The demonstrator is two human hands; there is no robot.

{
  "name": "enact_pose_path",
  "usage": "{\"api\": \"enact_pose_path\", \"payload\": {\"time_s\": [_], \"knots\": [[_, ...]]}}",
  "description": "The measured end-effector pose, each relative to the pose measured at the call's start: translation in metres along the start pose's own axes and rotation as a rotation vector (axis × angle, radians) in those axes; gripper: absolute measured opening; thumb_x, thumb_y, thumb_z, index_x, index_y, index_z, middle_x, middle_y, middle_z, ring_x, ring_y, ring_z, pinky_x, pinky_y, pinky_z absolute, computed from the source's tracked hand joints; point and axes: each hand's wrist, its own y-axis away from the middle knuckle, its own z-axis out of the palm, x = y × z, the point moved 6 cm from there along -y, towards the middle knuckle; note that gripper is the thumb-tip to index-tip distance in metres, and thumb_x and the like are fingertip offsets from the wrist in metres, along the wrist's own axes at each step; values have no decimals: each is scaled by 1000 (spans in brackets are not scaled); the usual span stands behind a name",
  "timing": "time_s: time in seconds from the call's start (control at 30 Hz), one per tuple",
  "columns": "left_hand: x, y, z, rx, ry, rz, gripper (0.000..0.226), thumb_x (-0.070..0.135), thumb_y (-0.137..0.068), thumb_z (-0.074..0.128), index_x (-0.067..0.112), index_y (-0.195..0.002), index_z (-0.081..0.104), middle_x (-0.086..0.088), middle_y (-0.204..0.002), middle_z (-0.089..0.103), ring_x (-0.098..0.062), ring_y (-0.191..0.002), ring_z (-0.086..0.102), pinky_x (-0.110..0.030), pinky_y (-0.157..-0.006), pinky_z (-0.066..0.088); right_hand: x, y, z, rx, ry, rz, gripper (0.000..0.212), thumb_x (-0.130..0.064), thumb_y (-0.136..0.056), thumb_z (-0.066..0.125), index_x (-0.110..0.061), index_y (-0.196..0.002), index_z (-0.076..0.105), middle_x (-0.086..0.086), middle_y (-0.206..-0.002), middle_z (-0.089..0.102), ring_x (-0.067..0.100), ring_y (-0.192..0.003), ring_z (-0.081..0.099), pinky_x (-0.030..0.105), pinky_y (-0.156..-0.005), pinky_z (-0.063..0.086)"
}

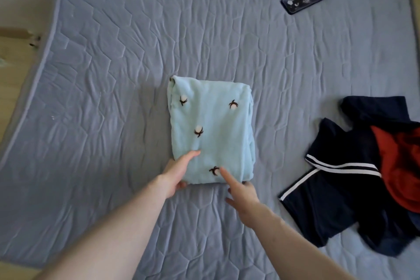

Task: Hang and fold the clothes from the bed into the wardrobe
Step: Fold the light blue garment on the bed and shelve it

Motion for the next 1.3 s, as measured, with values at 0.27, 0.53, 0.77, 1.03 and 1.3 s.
{"api": "enact_pose_path", "payload": {"time_s": [0.27, 0.53, 0.77, 1.03, 1.3], "knots": [[-30, 46, 12, -20, -1, -28, 56, 33, -59, 88, 12, -109, 71, -6, -94, 77, -19, -76, 69, -23, -52, 44, -17, 1, -7, 216, -249, -114, 37, -2, -77, 69, -15, -112, 68, 6, -87, 71, 22, -75, 64, 32, -64, 53], [-148, 139, 18, -332, -363, -192, 49, 54, -59, 87, 20, -92, 73, 6, -76, 70, -10, -62, 62, -26, -57, 45, 46, 41, -90, 122, 183, 24, 28, 1, -76, 68, -10, -102, 69, 8, -74, 72, 27, -70, 65, 40, -70, 57], [-63, 111, -33, 24, -847, 421, 41, 57, -77, 75, 22, -60, 62, 11, -56, 59, -4, -55, 53, -33, -61, 41, 55, 35, -114, 223, 166, -102, 61, -32, -76, 85, -20, -126, 52, -3, -106, 69, 14, -89, 70, 26, -66, 57], [40, 31, -49, 125, -908, 220, 150, 86, -38, 81, 27, -160, 17, 0, -163, 32, -26, -145, 40, -46, -115, 40, 58, 11, -99, 151, 133, -184, 87, -63, -57, 93, -30, -131, 59, -9, -115, 73, 13, -102, 72, 34, -80, 62], [-42, 21, -26, -107, -640, 116, 94, 60, -41, 95, 40, -126, 60, 16, -110, 72, -6, -90, 71, -22, -68, 53, 65, 12, -101, 6, 75, -153, 74, -40, -57, 100, -32, -122, 67, -4, -107, 79, 22, -98, 76, 45, -82, 63]]}}
